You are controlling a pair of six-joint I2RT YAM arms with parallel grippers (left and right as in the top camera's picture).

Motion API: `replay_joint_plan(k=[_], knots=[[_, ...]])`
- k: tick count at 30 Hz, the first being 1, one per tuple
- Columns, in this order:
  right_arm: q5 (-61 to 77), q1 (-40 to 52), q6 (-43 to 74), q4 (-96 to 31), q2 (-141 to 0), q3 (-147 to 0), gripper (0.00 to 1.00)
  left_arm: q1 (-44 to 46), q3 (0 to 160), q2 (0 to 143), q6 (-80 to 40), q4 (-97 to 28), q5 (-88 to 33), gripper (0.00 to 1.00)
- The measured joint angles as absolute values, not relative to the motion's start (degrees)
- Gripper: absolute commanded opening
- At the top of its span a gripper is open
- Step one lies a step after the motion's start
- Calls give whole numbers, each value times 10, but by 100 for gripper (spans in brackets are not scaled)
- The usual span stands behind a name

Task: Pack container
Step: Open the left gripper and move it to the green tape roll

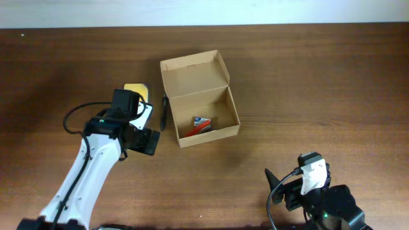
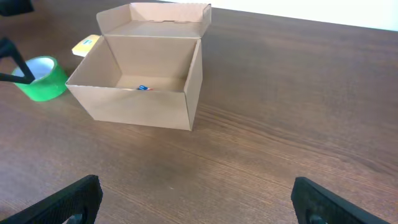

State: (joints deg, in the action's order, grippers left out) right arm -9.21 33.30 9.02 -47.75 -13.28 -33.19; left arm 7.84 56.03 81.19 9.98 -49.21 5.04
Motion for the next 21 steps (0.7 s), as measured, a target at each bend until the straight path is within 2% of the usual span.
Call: replay_joint_plan(k=[12, 13, 15, 17, 18, 19, 21], knots=[[-92, 333, 91, -477, -133, -332, 99, 52, 560, 925, 100, -447, 64, 98], [-92, 333, 90, -477, -133, -332, 99, 52, 560, 931, 100, -445, 65, 94], [-92, 333, 90, -477, -133, -332, 99, 52, 560, 941, 96, -443, 64, 76], [-92, 333, 90, -477, -133, -332, 99, 52, 560, 950, 95, -442, 64, 57], [-92, 333, 91, -477, -133, -332, 99, 52, 560, 955, 96, -442, 64, 41], [-92, 333, 90, -477, -133, -332, 99, 52, 560, 960, 96, -441, 63, 35], [-92, 333, 90, -477, -133, -332, 99, 52, 559, 962, 97, -441, 62, 31]])
